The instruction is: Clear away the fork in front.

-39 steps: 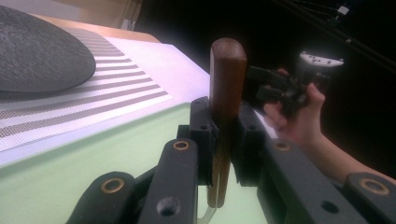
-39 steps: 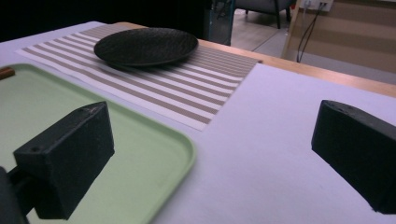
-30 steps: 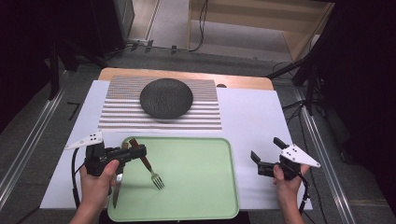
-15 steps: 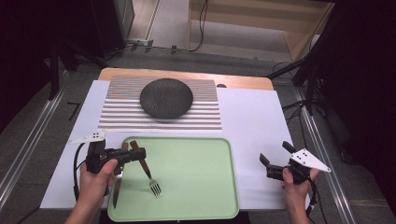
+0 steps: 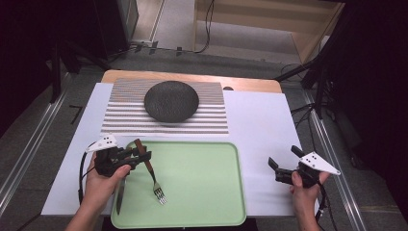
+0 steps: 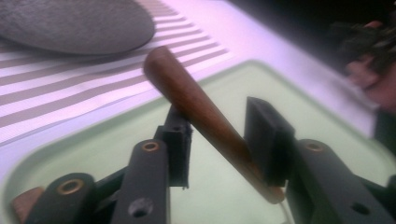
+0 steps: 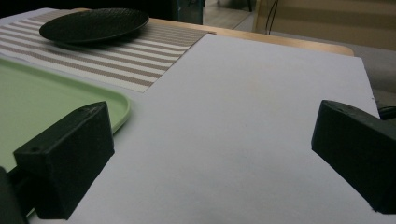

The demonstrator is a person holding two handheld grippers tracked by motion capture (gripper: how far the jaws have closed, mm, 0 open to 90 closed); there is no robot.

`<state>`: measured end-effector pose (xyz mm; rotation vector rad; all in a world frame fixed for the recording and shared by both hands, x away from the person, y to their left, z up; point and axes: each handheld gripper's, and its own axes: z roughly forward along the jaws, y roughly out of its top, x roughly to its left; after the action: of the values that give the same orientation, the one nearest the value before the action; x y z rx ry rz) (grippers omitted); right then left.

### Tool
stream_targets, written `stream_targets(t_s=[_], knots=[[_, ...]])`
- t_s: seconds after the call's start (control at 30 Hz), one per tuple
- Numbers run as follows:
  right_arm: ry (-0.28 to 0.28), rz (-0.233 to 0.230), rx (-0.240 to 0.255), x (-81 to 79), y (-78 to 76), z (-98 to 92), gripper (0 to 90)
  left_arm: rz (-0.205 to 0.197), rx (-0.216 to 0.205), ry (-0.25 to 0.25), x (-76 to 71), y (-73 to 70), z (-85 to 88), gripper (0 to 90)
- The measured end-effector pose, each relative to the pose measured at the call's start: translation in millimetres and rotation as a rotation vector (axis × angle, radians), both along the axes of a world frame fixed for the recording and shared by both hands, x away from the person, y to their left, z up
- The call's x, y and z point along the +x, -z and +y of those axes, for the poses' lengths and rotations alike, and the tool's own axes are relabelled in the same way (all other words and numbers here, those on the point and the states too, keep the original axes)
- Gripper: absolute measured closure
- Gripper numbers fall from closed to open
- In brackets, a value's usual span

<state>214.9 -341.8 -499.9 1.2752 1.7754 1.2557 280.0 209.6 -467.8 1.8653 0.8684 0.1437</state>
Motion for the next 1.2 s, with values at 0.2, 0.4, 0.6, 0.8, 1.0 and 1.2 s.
stream_targets(t_s=[0.2, 0.4, 0.6, 0.8, 1.0, 1.2], knots=[[0.008, 0.008, 0.012, 2.4, 4.7, -6.2, 0.0, 0.016, 0.086, -0.018, 1.0, 6.4, -5.2, 50.0], [0.014, 0.002, 0.016, 3.3, 9.8, -12.3, 0.0, 0.023, 0.122, -0.018, 3.1, 9.0, -5.3, 47.5], [0.016, -0.003, 0.011, 2.8, 10.9, -14.0, 0.0, 0.041, 0.18, -0.038, 4.7, 14.6, -8.4, 40.5], [0.019, -0.004, 0.009, 3.1, 11.4, -15.3, 0.0, 0.038, 0.238, -0.043, 5.0, 17.6, -10.5, 35.7], [0.02, -0.002, 0.009, 3.0, 11.5, -15.7, 0.0, 0.024, 0.311, -0.049, 4.3, 21.5, -15.7, 31.4], [0.027, -0.005, 0.011, 2.6, 11.4, -17.4, 0.0, -0.048, 0.323, -0.091, -8.1, 13.3, -21.6, 51.6]])
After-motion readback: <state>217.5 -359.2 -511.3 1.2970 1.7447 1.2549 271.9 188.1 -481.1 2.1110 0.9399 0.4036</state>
